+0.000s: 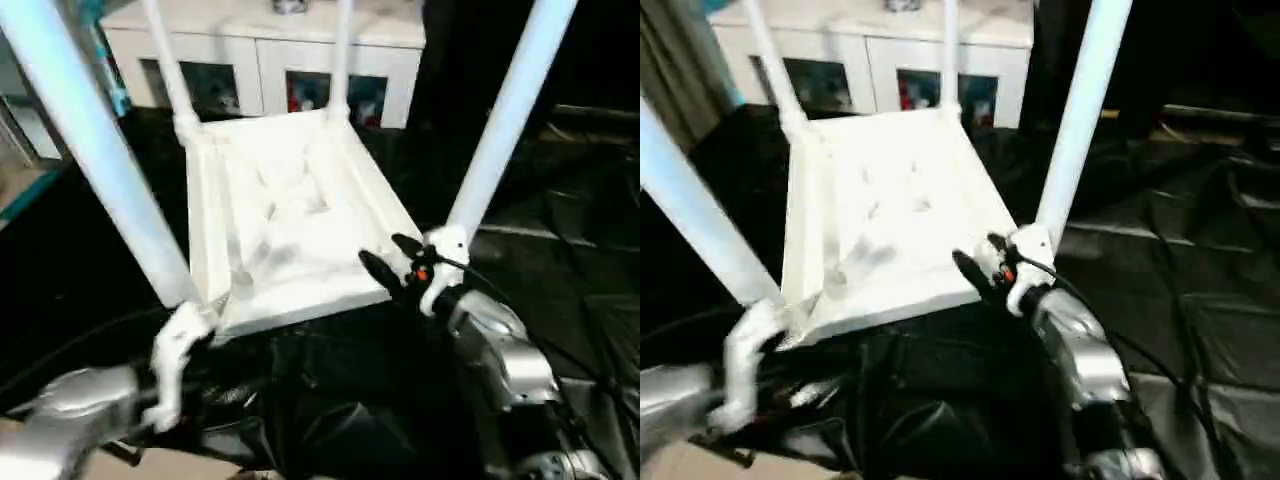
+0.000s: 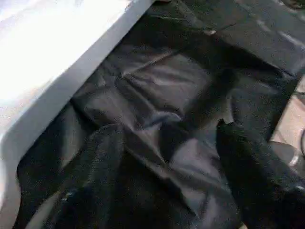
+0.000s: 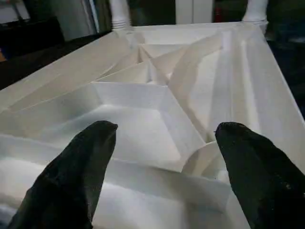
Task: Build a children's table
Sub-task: Rotate table base
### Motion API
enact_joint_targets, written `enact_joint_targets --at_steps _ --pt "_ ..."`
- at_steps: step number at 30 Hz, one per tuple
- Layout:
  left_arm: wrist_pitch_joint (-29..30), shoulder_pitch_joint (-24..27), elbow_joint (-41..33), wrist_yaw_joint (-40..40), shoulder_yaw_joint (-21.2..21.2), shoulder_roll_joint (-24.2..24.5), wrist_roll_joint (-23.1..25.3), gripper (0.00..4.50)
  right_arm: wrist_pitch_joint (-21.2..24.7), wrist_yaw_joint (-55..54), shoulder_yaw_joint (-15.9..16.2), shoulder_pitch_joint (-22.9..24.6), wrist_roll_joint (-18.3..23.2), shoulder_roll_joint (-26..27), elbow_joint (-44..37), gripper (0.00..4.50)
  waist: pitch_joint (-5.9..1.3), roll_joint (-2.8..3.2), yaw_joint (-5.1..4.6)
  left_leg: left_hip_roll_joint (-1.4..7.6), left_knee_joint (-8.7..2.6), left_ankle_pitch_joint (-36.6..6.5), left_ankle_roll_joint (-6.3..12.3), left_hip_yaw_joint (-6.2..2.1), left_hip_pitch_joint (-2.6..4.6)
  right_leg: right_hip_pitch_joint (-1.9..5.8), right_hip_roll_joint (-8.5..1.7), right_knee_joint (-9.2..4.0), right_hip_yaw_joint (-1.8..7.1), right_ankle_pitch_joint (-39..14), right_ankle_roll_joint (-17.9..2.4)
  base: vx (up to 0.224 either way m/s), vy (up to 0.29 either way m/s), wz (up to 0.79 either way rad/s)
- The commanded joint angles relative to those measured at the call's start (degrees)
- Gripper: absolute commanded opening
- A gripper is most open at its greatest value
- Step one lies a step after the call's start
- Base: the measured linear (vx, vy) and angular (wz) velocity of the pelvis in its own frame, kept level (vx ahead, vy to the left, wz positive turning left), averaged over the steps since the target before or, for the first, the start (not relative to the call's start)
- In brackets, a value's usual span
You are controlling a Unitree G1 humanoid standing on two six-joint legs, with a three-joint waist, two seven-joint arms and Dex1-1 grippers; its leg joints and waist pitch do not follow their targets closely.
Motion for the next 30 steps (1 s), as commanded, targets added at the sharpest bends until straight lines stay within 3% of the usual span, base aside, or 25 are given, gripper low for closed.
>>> enact_joint_targets --at_steps 1,2,5,8,9,10,12,14,15,18,19,21,22,23,25,26,27,29,30 --pt "1.71 2.20 -2.53 -3.24 2.95 3.06 -2.91 3.85 -1.74 -1.64 -1.55 -1.71 -0.83 -0.16 1.99 3.79 -2.40 0.23 -0.08 2.49 -5.86 -20.05 -1.42 -1.21 1.68 0.62 -0.90 -4.02 1.67 -17.24 -9.98 0.000 0.000 0.00" --pt "2.00 2.98 -2.81 -3.87 3.78 3.95 -3.52 3.95 -2.13 -1.92 -1.64 -1.96 -1.06 -0.30 2.41 3.79 -2.42 0.31 -0.19 2.39 -5.88 -20.05 -1.48 -1.31 1.45 0.86 -0.92 -3.84 1.70 -16.70 -10.23 0.000 0.000 0.00" --pt "3.23 4.14 -3.17 -4.21 5.15 5.78 -4.97 4.04 -2.89 -2.14 -1.87 -2.41 -1.15 -0.53 3.26 3.79 -2.25 0.40 -0.17 2.35 -5.92 -20.41 -1.66 -1.16 1.73 0.70 -0.66 -3.86 1.78 -16.06 -10.17 0.000 0.000 0.00" --pt "0.62 6.62 -0.65 -7.41 11.62 9.59 -7.04 4.28 -4.62 -2.68 -3.48 -3.10 -0.61 -1.16 4.54 3.79 -2.22 0.37 -0.29 2.25 -5.98 -20.99 -1.83 -1.23 1.57 0.85 -0.70 -3.87 1.76 -16.46 -9.92 0.000 0.000 0.00" --pt "-2.07 6.16 0.75 -7.52 15.47 9.06 -7.83 4.36 -4.48 -2.19 -3.94 -2.84 -0.01 -1.52 3.95 3.79 -2.11 0.23 -0.35 2.21 -5.95 -21.22 -1.68 -1.19 1.59 0.87 -0.67 -4.05 1.82 -16.83 -9.85 0.000 0.000 0.00" --pt "-2.10 6.15 0.76 -7.52 15.51 9.06 -7.84 4.41 -4.48 -2.19 -3.94 -2.84 0.00 -1.52 3.95 3.79 -2.20 0.33 -0.23 2.26 -5.92 -21.17 -1.81 -1.20 1.79 0.85 -0.72 -4.05 1.82 -16.67 -9.90 0.000 0.000 0.00" --pt "-6.50 4.30 1.63 -7.18 17.99 8.06 -8.55 4.46 -3.34 0.09 -3.30 -1.76 0.89 -2.00 1.87 3.79 -2.08 -0.10 -0.11 2.38 -6.01 -21.16 -1.63 -1.25 1.77 0.90 -0.66 -4.00 1.81 -15.96 -10.04 0.000 0.000 0.00" --pt "-6.54 1.82 1.17 -6.36 19.19 6.34 -11.50 4.46 -2.79 1.12 -2.33 -0.36 0.76 -2.36 -0.09 3.79 -2.35 0.22 0.17 2.46 -5.99 -20.50 -1.98 -1.24 1.99 0.98 -0.73 -3.65 1.87 -14.31 -10.33 0.000 0.000 0.00" --pt "-5.91 -0.79 0.28 -5.05 19.10 4.16 -14.11 4.46 -1.47 1.73 -1.57 1.40 0.88 -2.66 -2.58 3.79 -2.41 0.05 0.20 2.44 -5.98 -19.96 -2.08 -1.19 1.91 1.12 -0.67 -3.54 1.83 -13.09 -10.65 0.000 0.000 0.00" --pt "-6.77 -4.04 0.53 -3.04 17.04 2.39 -15.52 4.46 0.48 1.08 -0.64 3.22 -0.23 -3.60 -4.75 3.79 -2.64 -0.22 0.22 2.35 -5.79 -17.05 -1.36 -1.16 1.52 1.74 -0.82 -3.25 1.80 -10.52 -11.12 0.000 0.000 0.00" --pt "-6.98 -5.36 1.08 -2.67 16.34 1.65 -15.54 4.46 0.80 0.43 -0.48 3.77 -1.17 -3.97 -5.29 3.79 -2.74 0.30 0.51 2.31 -5.61 -16.92 -1.45 -1.11 1.91 1.47 -0.82 -3.23 1.81 -10.32 -11.40 0.000 0.000 0.00" --pt "-6.98 -5.36 1.08 -2.67 16.34 1.65 -15.54 4.46 0.80 0.43 -0.48 3.77 -1.17 -3.97 -5.29 3.79 -2.78 -0.21 0.26 2.17 -5.49 -15.96 -1.02 -1.05 1.42 1.84 -0.84 -3.13 1.76 -9.63 -11.75 0.000 0.000 0.00" --pt "-7.85 -8.46 2.56 -2.13 14.00 -0.17 -15.09 4.46 2.06 0.32 -0.39 6.62 -1.16 -4.61 -8.83 3.79 -2.78 -0.18 0.23 2.18 -5.49 -15.79 -0.89 -1.10 1.33 1.93 -0.93 -3.14 1.77 -9.82 -11.66 0.000 0.000 0.00" --pt "-7.85 -8.46 2.56 -2.13 14.00 -0.17 -15.09 4.46 2.06 0.32 -0.39 6.62 -1.16 -4.61 -8.83 3.79 -2.90 0.21 0.51 2.27 -5.37 -15.90 -1.13 -0.97 1.92 1.68 -0.84 -3.42 1.83 -10.29 -11.23 0.000 0.000 0.00" --pt "-6.93 -12.55 3.53 -1.46 11.10 -2.87 -16.39 4.46 4.48 -0.64 -0.44 10.45 -1.69 -5.23 -12.58 3.79 -3.03 1.00 0.67 2.20 -5.30 -15.50 -1.56 -1.01 1.92 1.78 -0.71 -3.17 1.75 -8.29 -11.63 0.000 0.000 0.00" --pt "-6.49 -13.26 3.57 -1.16 10.51 -3.30 -16.88 4.46 5.04 -1.19 -0.47 11.12 -1.93 -5.35 -13.07 3.79 -2.95 0.68 0.64 2.22 -5.31 -15.56 -1.61 -0.96 1.93 1.75 -0.64 -3.30 1.76 -7.98 -11.63 0.000 0.000 0.00" --pt "-6.34 -14.32 4.12 -0.88 9.30 -3.64 -16.75 4.46 5.62 -2.78 -0.87 11.57 -2.42 -5.25 -13.01 3.79 -3.14 0.93 0.72 2.05 -5.27 -15.20 -1.72 -1.16 1.57 2.18 -0.79 -3.00 1.60 -7.18 -12.14 0.000 0.000 0.00" --pt "-6.49 -14.81 4.50 -0.71 8.53 -3.71 -16.43 4.46 5.93 -3.84 -1.19 11.72 -2.64 -5.15 -12.92 3.79 -3.06 0.41 0.37 1.95 -5.28 -15.18 -1.46 -1.18 1.28 2.37 -0.78 -3.05 1.54 -7.82 -12.16 0.000 0.000 0.00" --pt "-7.28 -16.26 6.06 -0.46 5.74 -4.14 -14.41 4.46 5.78 -7.43 -2.61 11.44 -3.65 -4.62 -11.58 3.79 -3.08 0.72 0.31 1.96 -5.29 -15.29 -1.45 -1.26 1.28 2.42 -0.88 -3.02 1.52 -8.43 -12.08 0.000 0.000 0.00"
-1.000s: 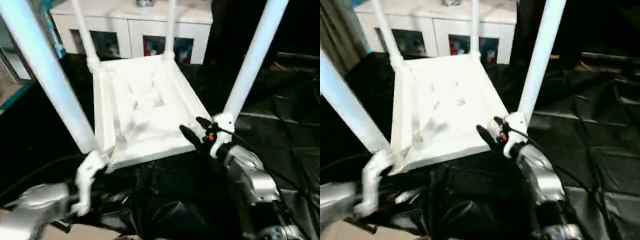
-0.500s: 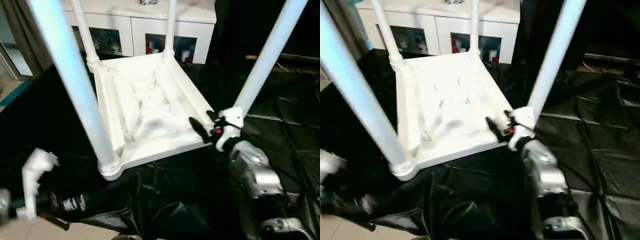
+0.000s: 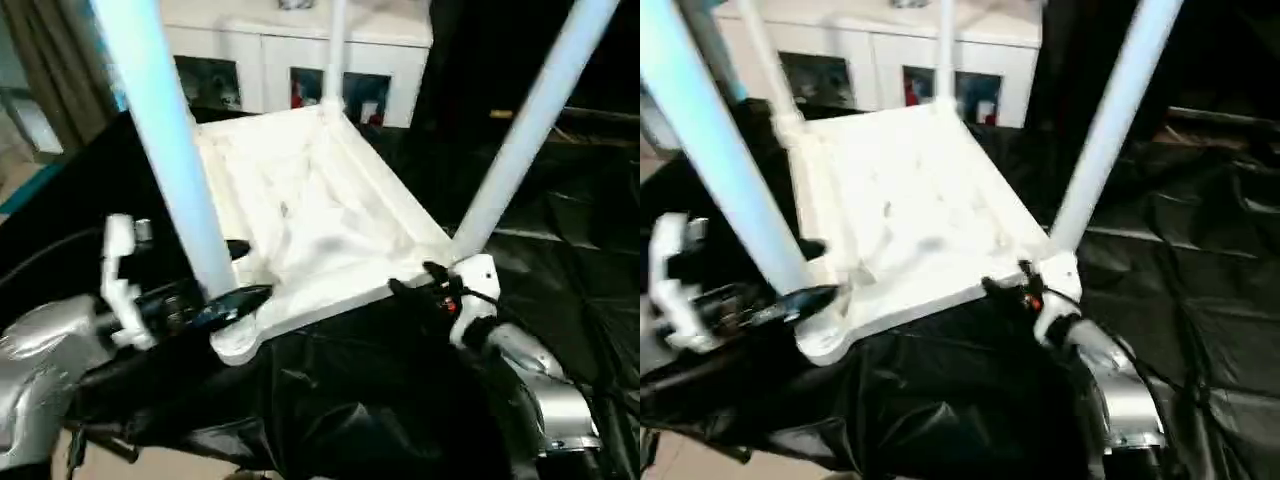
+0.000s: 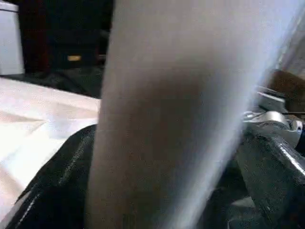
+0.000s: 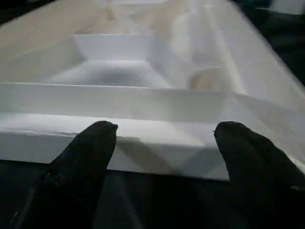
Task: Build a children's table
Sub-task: Rotate table base
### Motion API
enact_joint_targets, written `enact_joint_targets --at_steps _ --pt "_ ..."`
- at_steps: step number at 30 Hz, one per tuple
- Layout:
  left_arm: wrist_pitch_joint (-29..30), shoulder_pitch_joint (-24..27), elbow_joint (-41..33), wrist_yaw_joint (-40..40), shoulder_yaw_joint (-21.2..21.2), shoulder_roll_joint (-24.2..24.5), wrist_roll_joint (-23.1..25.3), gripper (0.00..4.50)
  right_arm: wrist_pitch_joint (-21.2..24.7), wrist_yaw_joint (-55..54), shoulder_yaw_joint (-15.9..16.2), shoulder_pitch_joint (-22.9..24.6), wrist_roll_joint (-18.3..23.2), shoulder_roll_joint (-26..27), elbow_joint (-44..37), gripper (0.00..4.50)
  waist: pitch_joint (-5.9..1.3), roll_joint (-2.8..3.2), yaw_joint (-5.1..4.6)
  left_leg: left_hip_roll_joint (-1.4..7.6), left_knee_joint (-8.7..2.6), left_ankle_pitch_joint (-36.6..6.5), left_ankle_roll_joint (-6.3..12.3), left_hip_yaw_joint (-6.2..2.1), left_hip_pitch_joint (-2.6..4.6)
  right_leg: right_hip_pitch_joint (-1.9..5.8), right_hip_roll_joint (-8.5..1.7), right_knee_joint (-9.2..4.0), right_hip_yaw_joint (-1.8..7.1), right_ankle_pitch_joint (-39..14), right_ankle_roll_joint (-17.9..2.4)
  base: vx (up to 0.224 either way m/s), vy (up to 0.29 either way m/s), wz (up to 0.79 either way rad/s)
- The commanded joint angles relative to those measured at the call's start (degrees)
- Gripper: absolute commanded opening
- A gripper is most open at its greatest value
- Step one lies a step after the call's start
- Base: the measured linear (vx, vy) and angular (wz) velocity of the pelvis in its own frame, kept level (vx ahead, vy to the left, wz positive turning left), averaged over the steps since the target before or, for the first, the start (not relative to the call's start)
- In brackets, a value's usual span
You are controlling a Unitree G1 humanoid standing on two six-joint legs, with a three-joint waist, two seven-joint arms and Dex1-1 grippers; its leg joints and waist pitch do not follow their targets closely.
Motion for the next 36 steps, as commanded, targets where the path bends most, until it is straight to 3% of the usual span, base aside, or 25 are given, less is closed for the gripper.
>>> enact_joint_targets --at_steps 1,3,8,12,13,14,15,17,21,25,29,31,33,35,36 --pt "-0.91 -1.30 1.73 0.58 -3.70 -0.60 2.17 4.46 0.58 -4.69 -2.14 -0.59 -1.75 0.46 1.25 3.79 -3.21 0.94 0.12 1.94 -5.15 -16.18 -1.42 -1.05 1.40 1.83 -0.97 -3.56 1.43 -10.53 -11.53 0.000 0.000 0.00" --pt "-1.59 -2.52 2.96 0.95 -5.28 -1.52 3.22 4.46 0.11 -6.95 -2.65 -1.03 -2.92 0.69 2.41 3.79 -3.29 0.68 0.13 1.91 -5.02 -15.98 -1.60 -1.01 1.35 1.93 -1.01 -3.60 1.48 -11.42 -11.20 0.000 0.000 0.00" --pt "-2.81 -7.01 6.00 -0.01 -10.77 -5.54 3.93 4.46 1.19 -10.26 -3.37 -2.89 -3.05 2.01 5.16 3.79 -3.42 1.12 0.21 1.98 -5.06 -17.94 -2.28 -1.09 1.71 1.67 -1.01 -3.80 1.42 -14.12 -10.52 0.000 0.000 0.00" --pt "-4.01 -11.23 9.47 -1.24 -16.19 -8.64 4.68 4.46 -0.35 -9.58 -2.02 -8.23 -3.84 2.32 13.25 3.79 -3.55 0.83 0.03 1.85 -4.93 -16.80 -1.93 -1.08 1.31 1.92 -1.13 -3.75 1.31 -13.18 -10.58 0.000 0.000 0.00" --pt "-4.56 -11.86 10.23 -1.50 -16.95 -9.20 5.05 4.46 -0.61 -9.63 -1.90 -9.13 -4.07 2.42 14.43 3.79 -3.47 0.35 -0.16 1.82 -4.90 -17.03 -1.79 -1.00 1.26 1.86 -1.13 -3.98 1.30 -14.13 -10.70 0.000 0.000 0.00" --pt "-5.25 -12.63 11.19 -1.79 -17.88 -9.93 5.52 4.46 -0.95 -9.71 -1.75 -10.24 -4.37 2.55 15.88 3.79 -3.56 0.65 -0.02 1.81 -4.93 -16.93 -1.86 -1.14 1.24 2.09 -1.24 -3.85 1.29 -15.03 -10.54 0.000 0.000 0.00" --pt "-6.17 -13.36 12.16 -2.07 -18.58 -10.64 6.22 4.46 -1.07 -9.56 -1.56 -11.16 -4.58 2.73 17.03 3.79 -3.55 0.32 -0.09 1.88 -4.83 -16.66 -1.71 -1.07 1.16 2.10 -1.29 -3.97 1.32 -15.13 -10.32 0.000 0.000 0.00" --pt "-7.21 -14.61 13.48 -2.63 -19.97 -12.29 6.97 4.46 -1.82 -9.60 -1.31 -12.89 -5.04 3.15 19.31 3.79 -3.56 0.25 -0.12 1.91 -4.80 -16.25 -1.42 -1.07 1.05 2.12 -1.45 -4.06 1.34 -15.37 -10.43 0.000 0.000 0.00" --pt "-8.93 -16.95 15.73 -2.46 -23.90 -16.81 7.78 4.46 -3.07 -8.74 -0.94 -16.05 -5.18 4.29 23.64 3.79 -3.88 0.12 -0.32 1.97 -4.40 -13.01 -0.23 -0.90 0.96 2.34 -1.37 -3.60 1.29 -11.34 -11.65 0.000 0.000 0.00" --pt "-10.87 -18.37 18.09 -2.17 -25.76 -18.99 8.95 4.46 -4.00 -8.46 -0.70 -17.56 -5.40 4.90 25.84 3.79 -4.18 0.34 -0.38 1.92 -3.95 -9.50 1.82 -0.77 0.86 2.55 -1.25 -3.08 1.13 -6.16 -13.76 0.000 0.000 0.00" --pt "-14.17 -20.33 21.44 -2.16 -27.42 -21.23 10.56 4.46 -6.06 -8.18 -1.02 -19.17 -5.41 5.47 28.11 3.79 -4.13 0.23 -0.39 2.06 -3.98 -9.60 2.03 -0.82 0.79 2.82 -1.34 -3.08 1.09 -5.61 -14.42 0.000 0.000 0.00" --pt "-15.46 -21.59 23.05 -1.60 -27.69 -23.01 10.92 4.46 -6.56 -7.22 -1.37 -19.31 -4.77 5.50 27.87 3.79 -4.20 0.52 -0.46 1.96 -3.85 -10.18 2.21 -0.68 1.01 2.70 -1.24 -3.16 1.11 -5.44 -14.61 0.000 0.000 0.00" --pt "-15.88 -21.93 23.60 -1.53 -27.68 -23.53 11.02 4.46 -6.85 -6.84 -1.48 -19.46 -4.62 5.50 28.15 3.79 -4.19 0.26 -0.55 2.04 -3.89 -10.09 2.61 -0.75 0.79 2.94 -1.32 -3.08 1.07 -4.68 -15.03 0.000 0.000 0.00" --pt "-17.11 -22.89 25.14 -0.50 -27.52 -25.02 11.66 4.46 -8.72 -8.59 -2.65 -19.75 -4.79 4.97 28.81 3.79 -4.18 0.85 -0.55 2.09 -3.85 -10.59 2.70 -0.73 1.01 2.81 -1.37 -3.20 1.05 -5.14 -15.38 0.000 0.000 0.00" --pt "-17.20 -22.93 25.23 -0.45 -27.52 -25.03 11.73 4.46 -8.90 -8.93 -2.85 -19.79 -4.80 4.88 28.92 3.79 -4.17 0.48 -0.69 2.09 -3.84 -10.98 2.61 -0.69 0.94 2.85 -1.32 -3.29 1.03 -5.42 -15.49 0.000 0.000 0.00"
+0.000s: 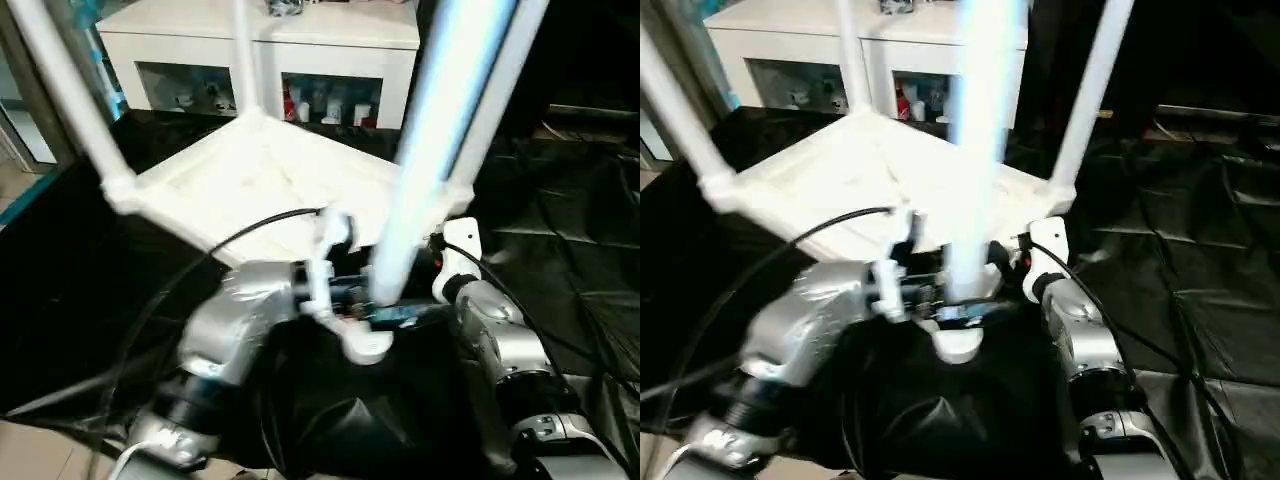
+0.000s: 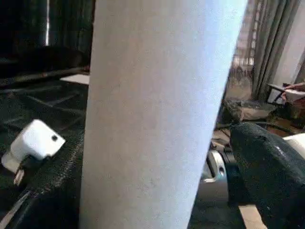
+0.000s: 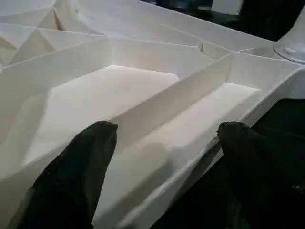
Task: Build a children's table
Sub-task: Rotate table base
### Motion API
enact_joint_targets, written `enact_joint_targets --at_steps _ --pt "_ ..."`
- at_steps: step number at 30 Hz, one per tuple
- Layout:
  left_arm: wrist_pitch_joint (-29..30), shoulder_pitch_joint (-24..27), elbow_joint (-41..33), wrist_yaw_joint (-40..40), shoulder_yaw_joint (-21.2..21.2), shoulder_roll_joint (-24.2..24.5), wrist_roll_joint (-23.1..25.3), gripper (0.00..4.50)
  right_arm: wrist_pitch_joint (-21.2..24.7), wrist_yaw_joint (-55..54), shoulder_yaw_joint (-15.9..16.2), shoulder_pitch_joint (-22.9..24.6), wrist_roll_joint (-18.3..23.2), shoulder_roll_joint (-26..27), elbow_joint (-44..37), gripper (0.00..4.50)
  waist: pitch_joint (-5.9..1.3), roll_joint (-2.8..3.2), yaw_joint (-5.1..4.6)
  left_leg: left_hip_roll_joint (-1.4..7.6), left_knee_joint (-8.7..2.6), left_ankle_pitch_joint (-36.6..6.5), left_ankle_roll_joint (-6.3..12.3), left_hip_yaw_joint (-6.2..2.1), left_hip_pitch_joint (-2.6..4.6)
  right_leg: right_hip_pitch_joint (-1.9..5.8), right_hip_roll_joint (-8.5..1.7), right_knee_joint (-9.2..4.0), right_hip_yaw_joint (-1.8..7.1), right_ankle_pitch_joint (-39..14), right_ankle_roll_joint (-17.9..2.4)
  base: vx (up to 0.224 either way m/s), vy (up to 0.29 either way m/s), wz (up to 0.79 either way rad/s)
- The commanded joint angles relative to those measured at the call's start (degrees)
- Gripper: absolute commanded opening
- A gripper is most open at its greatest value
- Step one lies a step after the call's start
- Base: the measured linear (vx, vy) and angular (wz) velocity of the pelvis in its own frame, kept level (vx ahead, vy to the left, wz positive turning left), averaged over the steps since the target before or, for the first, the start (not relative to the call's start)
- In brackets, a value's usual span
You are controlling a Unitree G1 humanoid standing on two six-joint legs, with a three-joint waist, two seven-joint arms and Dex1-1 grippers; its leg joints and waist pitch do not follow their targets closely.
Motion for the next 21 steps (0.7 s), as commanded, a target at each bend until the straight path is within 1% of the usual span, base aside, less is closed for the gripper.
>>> enact_joint_targets --at_steps 1,2,3,4,5,6,7,9,10,11,12,14,15,16,17,18,19,20,21 --pt "-1.65 -1.56 1.02 0.79 -0.64 -0.62 1.32 4.46 -1.85 -2.97 -1.69 -1.05 0.28 -0.47 1.95 3.79 -3.82 0.16 0.27 1.97 -4.08 -11.10 2.49 -0.77 1.12 2.83 -1.47 -3.28 1.17 -6.01 -15.43 0.000 0.000 0.00" --pt "-2.16 -1.61 1.57 0.78 -0.66 -0.25 1.68 4.46 -3.27 -6.33 -3.63 -1.42 0.26 -1.59 3.04 3.79 -3.77 0.35 0.31 1.99 -4.13 -11.40 2.23 -0.81 1.20 2.74 -1.42 -3.33 1.15 -6.59 -15.40 0.000 0.000 0.00" --pt "-2.44 -1.54 1.85 0.65 -0.70 0.12 1.88 4.46 -4.13 -8.49 -4.89 -1.66 0.27 -2.33 3.80 3.79 -3.77 0.09 0.25 1.94 -4.08 -11.98 2.19 -0.72 1.20 2.81 -1.31 -3.34 1.12 -7.08 -15.32 0.000 0.000 0.00" --pt "-2.64 -1.32 1.75 0.41 -0.73 0.55 1.98 4.46 -4.08 -9.55 -5.24 -1.70 -0.07 -3.06 4.46 3.79 -3.75 0.04 0.29 1.90 -4.06 -11.83 2.28 -0.68 1.25 2.73 -1.31 -3.43 1.13 -7.33 -15.22 0.000 0.000 0.00" --pt "-2.86 -1.15 1.74 0.13 -0.73 0.86 1.97 4.46 -4.06 -10.21 -5.12 -1.81 -0.75 -3.72 5.45 3.79 -3.75 0.25 0.34 1.84 -4.04 -11.84 2.49 -0.64 1.26 2.70 -1.23 -3.44 1.09 -8.06 -14.96 0.000 0.000 0.00" --pt "-2.95 -1.09 1.75 0.02 -0.72 0.96 1.95 4.46 -4.06 -10.43 -5.02 -1.86 -1.07 -3.97 5.89 3.79 -3.76 0.33 0.60 1.82 -3.94 -11.68 2.43 -0.62 1.28 2.71 -1.26 -3.48 1.07 -8.59 -14.74 0.000 0.000 0.00" --pt "-3.10 -0.91 1.61 -0.23 -0.71 1.24 1.91 4.46 -3.99 -10.53 -4.47 -1.96 -1.91 -4.49 7.00 3.79 -3.75 0.40 0.63 1.78 -3.96 -11.70 2.45 -0.58 1.23 2.71 -1.24 -3.49 1.08 -8.74 -14.64 0.000 0.000 0.00" --pt "-3.10 -0.51 1.19 -0.60 -0.71 1.75 1.84 4.46 -3.82 -11.10 -3.83 -2.17 -2.94 -5.04 8.54 3.79 -3.81 0.36 0.60 1.68 -3.90 -10.96 2.51 -0.61 0.97 2.81 -1.23 -3.40 0.98 -8.20 -14.55 0.000 0.000 0.00" --pt "-3.21 -0.28 1.05 -0.89 -0.77 2.10 1.84 4.46 -3.72 -11.03 -3.58 -2.43 -3.27 -5.23 9.64 3.79 -3.83 0.18 0.54 1.68 -3.86 -10.91 2.66 -0.60 0.90 2.84 -1.26 -3.39 0.99 -8.11 -14.61 0.000 0.000 0.00" --pt "-3.22 -0.07 0.84 -1.14 -0.81 2.40 1.83 4.46 -3.55 -10.69 -3.42 -2.66 -3.31 -5.22 10.37 3.79 -3.89 0.26 0.60 1.68 -3.84 -10.64 2.77 -0.64 0.89 2.89 -1.32 -3.30 0.97 -7.86 -14.70 0.000 0.000 0.00" --pt "-3.22 0.32 0.50 -1.51 -0.79 2.77 1.84 4.46 -3.29 -9.87 -3.08 -3.16 -3.31 -5.09 11.64 3.79 -3.97 0.18 0.33 1.69 -3.76 -10.17 3.44 -0.69 0.74 2.97 -1.33 -3.15 0.92 -6.90 -15.14 0.000 0.000 0.00" --pt "-3.26 0.63 0.24 -1.80 -0.77 3.07 1.81 4.46 -3.27 -8.80 -2.83 -3.73 -3.08 -4.83 12.92 3.79 -3.90 0.29 0.12 1.77 -3.77 -10.53 3.98 -0.63 0.79 2.87 -1.36 -3.28 0.92 -7.08 -15.62 0.000 0.000 0.00" --pt "-3.26 0.99 -0.19 -2.03 -0.90 3.43 1.63 4.46 -3.90 -5.70 -2.81 -4.66 -1.88 -4.10 14.53 3.79 -3.84 -0.43 -0.21 1.79 -3.83 -10.78 4.32 -0.63 0.62 2.99 -1.29 -3.30 0.86 -7.49 -15.79 0.000 0.000 0.00" --pt "-3.14 1.16 -0.52 -2.21 -1.15 3.68 1.34 4.46 -4.67 -2.94 -2.72 -5.28 -1.03 -3.58 15.24 3.79 -3.87 -0.12 -0.26 1.86 -3.78 -11.45 4.82 -0.67 0.67 2.95 -1.49 -3.20 0.85 -8.31 -16.16 0.000 0.000 0.00" --pt "-3.14 1.16 -0.52 -2.21 -1.15 3.68 1.34 4.46 -4.67 -2.94 -2.72 -5.28 -1.03 -3.58 15.24 3.79 -3.87 -0.12 -0.26 1.86 -3.78 -11.45 4.82 -0.67 0.67 2.95 -1.49 -3.20 0.85 -8.31 -16.16 0.000 0.000 0.00" --pt "-2.85 1.40 -1.07 -2.50 -1.53 3.95 0.93 4.46 -5.63 1.88 -2.45 -6.04 0.26 -2.82 15.78 3.79 -3.86 0.08 -0.29 2.04 -3.72 -11.92 5.13 -0.56 0.85 2.76 -1.48 -3.28 0.90 -8.91 -16.34 0.000 0.000 0.00" --pt "-2.78 1.44 -1.17 -2.56 -1.68 3.95 0.84 4.46 -5.88 3.68 -2.35 -6.27 0.71 -2.62 15.89 3.79 -3.76 -0.13 -0.20 2.13 -3.81 -11.17 5.21 -0.60 0.68 2.89 -1.41 -3.23 0.85 -8.41 -16.51 0.000 0.000 0.00" --pt "-2.78 1.44 -1.17 -2.56 -1.68 3.95 0.84 4.46 -5.88 3.68 -2.35 -6.27 0.71 -2.62 15.89 3.79 -3.76 -0.04 -0.18 2.11 -3.82 -10.85 5.23 -0.62 0.64 2.91 -1.38 -3.13 0.84 -8.18 -16.56 0.000 0.000 0.00" --pt "-2.55 1.48 -1.40 -3.00 -1.97 3.94 0.65 4.46 -6.66 6.81 -2.16 -6.75 1.17 -2.44 16.15 3.79 -3.76 0.02 -0.17 2.18 -3.83 -10.51 5.27 -0.62 0.67 2.91 -1.37 -3.07 0.84 -7.85 -16.66 0.000 0.000 0.00"
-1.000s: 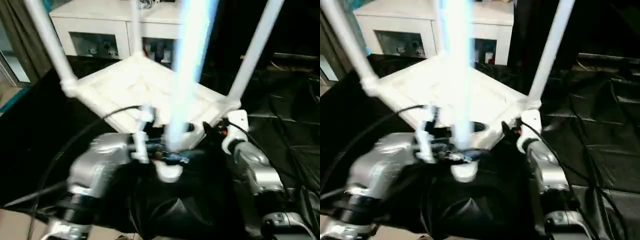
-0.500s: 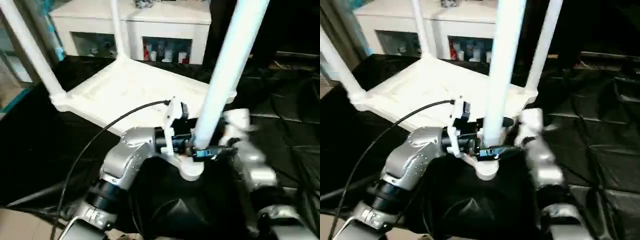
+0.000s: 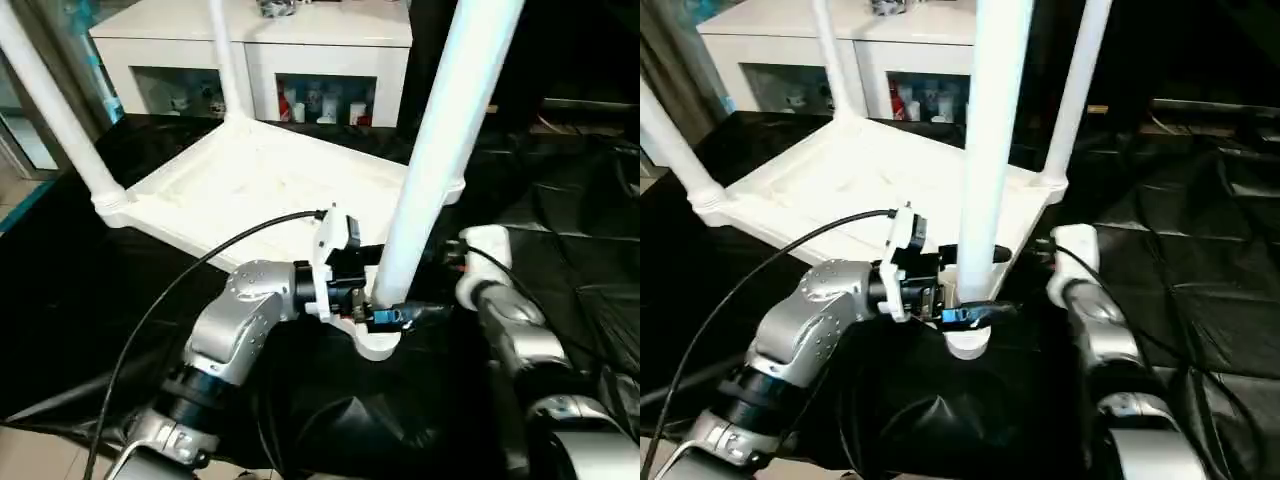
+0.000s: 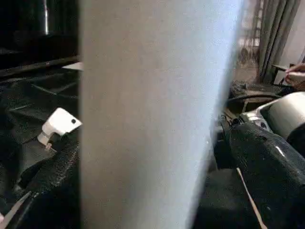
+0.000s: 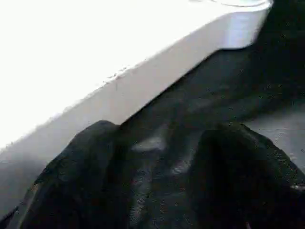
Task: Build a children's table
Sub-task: Rotate table base
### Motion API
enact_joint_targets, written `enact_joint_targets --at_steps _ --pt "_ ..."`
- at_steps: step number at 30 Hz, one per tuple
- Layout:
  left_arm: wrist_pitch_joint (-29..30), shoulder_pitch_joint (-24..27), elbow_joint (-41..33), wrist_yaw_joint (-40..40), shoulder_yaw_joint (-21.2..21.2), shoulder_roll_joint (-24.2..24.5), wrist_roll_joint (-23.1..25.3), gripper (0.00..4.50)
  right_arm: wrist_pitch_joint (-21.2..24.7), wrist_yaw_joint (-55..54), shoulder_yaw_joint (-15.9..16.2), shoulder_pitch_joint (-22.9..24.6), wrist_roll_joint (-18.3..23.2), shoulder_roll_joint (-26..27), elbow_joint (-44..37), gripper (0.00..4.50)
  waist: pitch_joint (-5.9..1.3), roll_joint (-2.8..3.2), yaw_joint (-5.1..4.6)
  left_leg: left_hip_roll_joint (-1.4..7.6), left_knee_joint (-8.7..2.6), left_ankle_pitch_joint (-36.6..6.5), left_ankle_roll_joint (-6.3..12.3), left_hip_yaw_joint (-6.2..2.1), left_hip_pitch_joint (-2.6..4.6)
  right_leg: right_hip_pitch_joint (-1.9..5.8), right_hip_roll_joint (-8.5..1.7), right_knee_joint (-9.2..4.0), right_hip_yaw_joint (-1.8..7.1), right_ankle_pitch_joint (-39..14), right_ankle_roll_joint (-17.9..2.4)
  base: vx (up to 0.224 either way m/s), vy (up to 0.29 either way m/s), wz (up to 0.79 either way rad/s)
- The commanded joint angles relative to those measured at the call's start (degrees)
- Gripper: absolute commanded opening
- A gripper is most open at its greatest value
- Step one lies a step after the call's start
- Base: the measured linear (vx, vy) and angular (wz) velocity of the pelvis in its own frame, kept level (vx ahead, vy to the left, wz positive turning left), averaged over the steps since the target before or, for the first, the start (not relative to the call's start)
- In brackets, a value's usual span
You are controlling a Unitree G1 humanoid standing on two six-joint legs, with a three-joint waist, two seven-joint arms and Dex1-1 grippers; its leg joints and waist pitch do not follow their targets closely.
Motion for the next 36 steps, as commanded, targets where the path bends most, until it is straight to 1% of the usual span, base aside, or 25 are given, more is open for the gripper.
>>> enact_joint_targets --at_steps 1,2,3,4,6,7,8,9,12,13,17,22,24,25,27,29,30,31,33,36 --pt "0.30 0.05 -1.41 -1.19 -1.56 -0.28 -0.37 4.46 -1.96 8.58 1.70 -2.29 1.65 1.15 0.39 3.79 -3.90 -0.87 0.55 2.17 -3.79 -10.10 5.37 -0.60 0.86 2.86 -1.38 -3.01 0.90 -7.26 -17.00 0.000 0.000 0.00" --pt "0.30 0.05 -1.41 -1.19 -1.56 -0.28 -0.37 4.46 -1.96 8.58 1.70 -2.29 1.65 1.15 0.39 3.79 -3.92 -0.88 0.53 2.16 -3.72 -10.07 5.56 -0.53 0.84 2.89 -1.30 -2.94 0.88 -6.85 -17.31 0.000 0.000 0.00" --pt "0.33 -0.08 -1.34 -1.32 -1.68 -0.43 -0.43 4.46 -2.48 11.45 2.15 -2.74 1.75 0.95 0.75 3.79 -3.93 -0.84 0.63 2.20 -3.68 -9.34 5.78 -0.49 0.69 3.00 -1.30 -2.75 0.81 -5.90 -17.77 0.000 0.000 0.00" --pt "0.41 -0.25 -1.23 -1.46 -1.76 -0.61 -0.50 4.46 -2.86 13.99 2.51 -3.13 1.79 0.68 1.19 3.79 -3.92 -0.98 0.62 2.18 -3.63 -9.10 5.89 -0.48 0.61 3.05 -1.30 -2.72 0.81 -5.57 -17.80 0.000 0.000 0.00" --pt "0.29 -0.62 -0.91 -1.71 -1.92 -0.79 -0.41 4.46 -3.60 18.47 3.07 -3.69 1.72 -0.17 2.01 3.79 -3.95 -0.98 0.71 2.23 -3.48 -9.53 6.33 -0.37 0.67 2.99 -1.36 -2.70 0.79 -5.62 -18.33 0.000 0.000 0.00" --pt "0.18 -0.80 -0.73 -1.81 -2.00 -0.84 -0.34 4.46 -3.76 19.54 3.06 -3.95 1.72 -0.51 2.42 3.79 -3.92 -0.97 0.75 2.26 -3.49 -9.33 6.38 -0.38 0.67 2.99 -1.41 -2.72 0.81 -5.61 -18.35 0.000 0.000 0.00" --pt "-0.02 -1.20 -0.35 -1.94 -2.19 -0.95 -0.21 4.46 -4.21 21.64 2.90 -4.54 1.80 -1.23 3.38 3.79 -3.93 -1.11 0.76 2.27 -3.47 -8.95 6.50 -0.36 0.64 3.00 -1.40 -2.68 0.82 -5.42 -18.37 0.000 0.000 0.00" --pt "-0.15 -1.57 0.02 -2.04 -2.33 -1.08 -0.10 4.46 -4.70 22.97 2.64 -5.08 1.87 -1.86 4.18 3.79 -3.99 -1.05 0.78 2.29 -3.35 -8.90 6.72 -0.30 0.69 2.94 -1.42 -2.66 0.79 -5.52 -18.84 0.000 0.000 0.00" --pt "-0.51 -2.18 0.82 -2.20 -2.47 -1.48 0.23 4.46 -5.49 24.28 2.26 -5.94 1.79 -2.53 5.29 3.79 -3.91 -1.11 0.95 2.35 -3.32 -8.72 6.76 -0.24 0.67 2.91 -1.49 -2.67 0.84 -5.88 -18.87 0.000 0.000 0.00" --pt "-0.64 -2.29 1.00 -2.22 -2.51 -1.58 0.32 4.46 -5.64 24.27 2.23 -6.11 1.68 -2.61 5.51 3.79 -3.97 -1.05 1.01 2.38 -3.31 -8.63 6.73 -0.25 0.76 2.87 -1.49 -2.66 0.83 -5.91 -18.91 0.000 0.000 0.00" --pt "-1.02 -2.68 1.66 -2.18 -2.58 -2.03 0.59 4.46 -6.36 25.19 2.07 -6.79 1.26 -2.58 6.68 3.79 -3.94 -1.12 1.00 2.37 -3.30 -8.77 6.61 -0.25 0.73 2.84 -1.42 -2.65 0.81 -6.21 -19.05 0.000 0.000 0.00" --pt "-1.83 -3.05 2.53 -2.07 -2.84 -2.70 1.02 4.46 -7.99 26.80 3.34 -7.39 -0.06 -1.93 8.83 3.79 -3.89 -1.06 0.95 2.43 -3.38 -9.65 6.29 -0.28 0.72 2.81 -1.44 -2.78 0.82 -7.38 -18.85 0.000 0.000 0.00" --pt "-2.08 -3.09 2.71 -1.98 -2.97 -2.86 1.10 4.46 -7.91 27.94 3.39 -7.46 0.20 -1.51 8.98 3.79 -3.83 -1.03 0.92 2.42 -3.42 -10.23 6.12 -0.26 0.78 2.74 -1.41 -2.89 0.81 -8.09 -18.79 0.000 0.000 0.00" --pt "-2.20 -3.14 2.83 -1.94 -3.03 -2.91 1.11 4.46 -7.93 28.49 3.40 -7.56 0.31 -1.30 9.11 3.79 -3.85 -0.99 0.94 2.45 -3.46 -10.43 6.00 -0.29 0.82 2.75 -1.37 -2.88 0.82 -8.10 -18.74 0.000 0.000 0.00" --pt "-2.55 -3.29 3.15 -1.91 -3.13 -3.11 1.13 4.46 -8.12 29.29 3.44 -7.90 0.38 -0.65 9.54 3.79 -3.86 -0.70 0.90 2.44 -3.50 -10.63 5.98 -0.36 0.74 2.81 -1.39 -2.81 0.79 -7.54 -18.88 0.000 0.000 0.00" --pt "-2.82 -3.31 3.31 -1.86 -3.24 -3.24 1.27 4.46 -8.40 28.93 3.67 -8.04 0.02 -0.33 9.90 3.79 -3.86 -0.72 0.71 2.49 -3.53 -11.03 6.06 -0.36 0.69 2.80 -1.38 -2.79 0.78 -7.24 -19.11 0.000 0.000 0.00" --pt "-2.89 -3.36 3.42 -1.91 -3.25 -3.26 1.29 4.46 -8.48 28.87 3.66 -8.15 -0.07 -0.18 10.14 3.79 -3.92 -0.37 0.81 2.60 -3.53 -11.32 5.97 -0.37 0.84 2.69 -1.49 -2.78 0.82 -7.21 -19.30 0.000 0.000 0.00" --pt "-2.92 -3.42 3.52 -1.86 -3.29 -3.35 1.34 4.46 -8.55 28.97 3.66 -8.23 -0.10 0.08 10.33 3.79 -3.93 -0.41 0.87 2.65 -3.53 -11.30 5.89 -0.37 0.92 2.67 -1.48 -2.82 0.81 -6.92 -19.44 0.000 0.000 0.00" --pt "-3.30 -3.84 4.18 -1.47 -3.28 -3.64 1.75 4.46 -9.37 27.81 3.52 -8.56 -0.36 0.74 10.86 3.79 -3.93 -0.07 1.09 2.66 -3.54 -10.98 5.67 -0.36 1.01 2.65 -1.36 -2.66 0.83 -5.66 -19.78 0.000 0.000 0.00" --pt "-3.86 -4.21 4.87 -1.11 -3.18 -3.76 2.22 4.46 -9.92 26.73 3.17 -8.69 -0.31 0.92 11.04 3.79 -3.95 -0.05 1.33 2.68 -3.60 -11.06 5.45 -0.35 1.06 2.66 -1.33 -2.60 0.83 -4.86 -19.79 0.000 0.000 0.00"
